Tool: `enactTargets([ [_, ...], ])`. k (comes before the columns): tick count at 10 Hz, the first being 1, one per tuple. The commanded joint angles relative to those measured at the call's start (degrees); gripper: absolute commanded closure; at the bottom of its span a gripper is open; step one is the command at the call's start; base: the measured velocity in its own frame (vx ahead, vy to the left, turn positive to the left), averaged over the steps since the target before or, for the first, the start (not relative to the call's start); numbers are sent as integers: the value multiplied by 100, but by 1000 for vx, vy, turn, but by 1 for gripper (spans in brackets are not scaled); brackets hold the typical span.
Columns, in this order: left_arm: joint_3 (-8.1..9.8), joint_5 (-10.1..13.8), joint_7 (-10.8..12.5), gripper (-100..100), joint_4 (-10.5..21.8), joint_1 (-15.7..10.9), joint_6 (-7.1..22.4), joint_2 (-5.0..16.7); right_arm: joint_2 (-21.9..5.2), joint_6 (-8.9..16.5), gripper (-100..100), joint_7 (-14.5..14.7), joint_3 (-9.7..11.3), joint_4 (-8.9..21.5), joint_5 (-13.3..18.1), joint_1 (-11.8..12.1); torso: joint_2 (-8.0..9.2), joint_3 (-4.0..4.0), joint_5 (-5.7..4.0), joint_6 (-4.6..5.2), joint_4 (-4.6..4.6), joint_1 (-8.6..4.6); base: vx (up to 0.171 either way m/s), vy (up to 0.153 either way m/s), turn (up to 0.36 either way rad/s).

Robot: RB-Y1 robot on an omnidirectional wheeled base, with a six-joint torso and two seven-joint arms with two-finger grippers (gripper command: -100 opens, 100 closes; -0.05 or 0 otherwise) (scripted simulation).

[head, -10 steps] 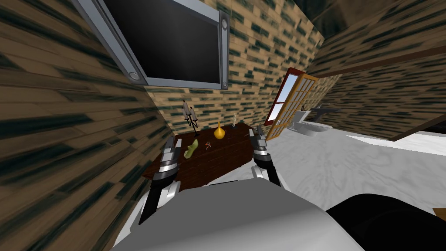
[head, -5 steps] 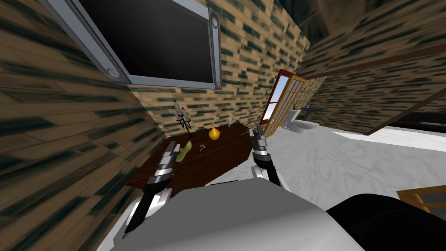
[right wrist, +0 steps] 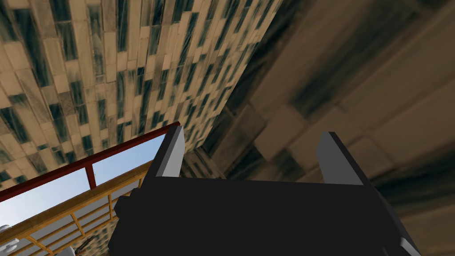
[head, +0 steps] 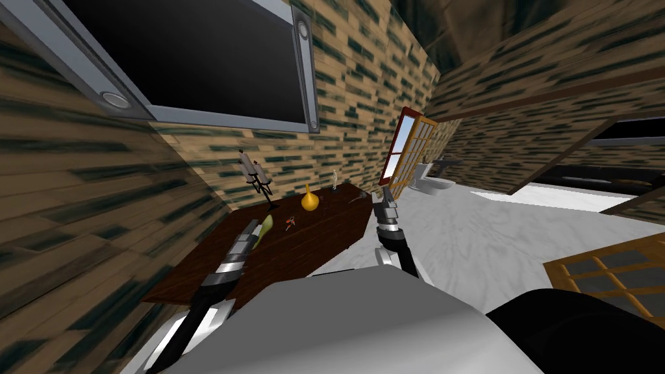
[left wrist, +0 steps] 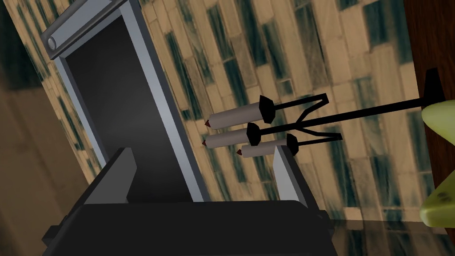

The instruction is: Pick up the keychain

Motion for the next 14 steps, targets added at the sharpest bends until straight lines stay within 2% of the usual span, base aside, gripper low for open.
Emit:
enactTargets([
  [1, 70, 4, 82, -100, 120, 65, 43, 235, 0, 0, 0, 0, 0, 0, 0, 0, 0, 0, 0, 0, 0, 0, 35, -77, -106],
  [2, 162, -2, 182, -100, 361, 169, 65, 410, -1, 0, 0, 0, -1, 0, 0, 0, 0, 0, 1, -1, 0, 18, 43, -52, -151],
  [3, 162, -2, 182, -100, 361, 169, 65, 495, -1, 0, 0, 0, -1, 0, 0, 0, -2, -1, 5, 0, 0, 28, 29, -36, -105],
  [4, 246, -10, 278, -100, 614, 271, 85, 691, -1, 0, 0, 0, -1, 0, 0, 0, 2, 1, 6, -1, 0, 35, 48, -59, -171],
  [5, 246, -10, 278, -100, 614, 271, 85, 756, -1, 0, 0, 0, -1, 0, 0, 0, -1, -1, 5, 0, 0, 29, 35, -43, -126],
  [6, 323, -19, 369, -100, 806, 371, 106, 959, -1, 0, 0, 0, -1, 0, 0, 0, 1, 0, 6, -1, 0, 33, 49, -61, -177],
  [7, 323, -19, 369, -100, 879, 371, 106, 1014, -1, 0, 0, 0, -1, 0, 0, 0, -3, -2, 5, 1, 0, 29, 34, -42, -92],
  [8, 391, -30, 455, -100, 1148, 467, 125, 1258, -1, 0, 0, 0, -1, 0, 0, 0, 1, 0, 6, -2, 0, 33, 42, -53, -146],
  [11, 391, -30, 455, -100, 1153, 467, 125, 1271, -1, 0, 0, 0, -2, 0, 0, 0, 9, 5, 8, -3, 2, 39, 16, -27, -6],
  [12, 450, -43, 535, -100, 1430, 560, 143, 1523, -1, 0, 0, 0, -2, 0, 0, 1, 14, 8, 8, -7, 3, 37, 40, -63, -123],
  [13, 450, -43, 535, -100, 1437, 560, 143, 1523, -1, 0, 0, 0, -1, 0, 0, 0, 5, 3, 5, 1, 2, 28, 45, -58, -165],
  [14, 498, -57, 607, -100, 1705, 648, 161, 1772, -1, 0, 0, 0, -1, 0, 0, 0, 1, 0, 5, -1, 0, 27, 49, -65, -183],
])
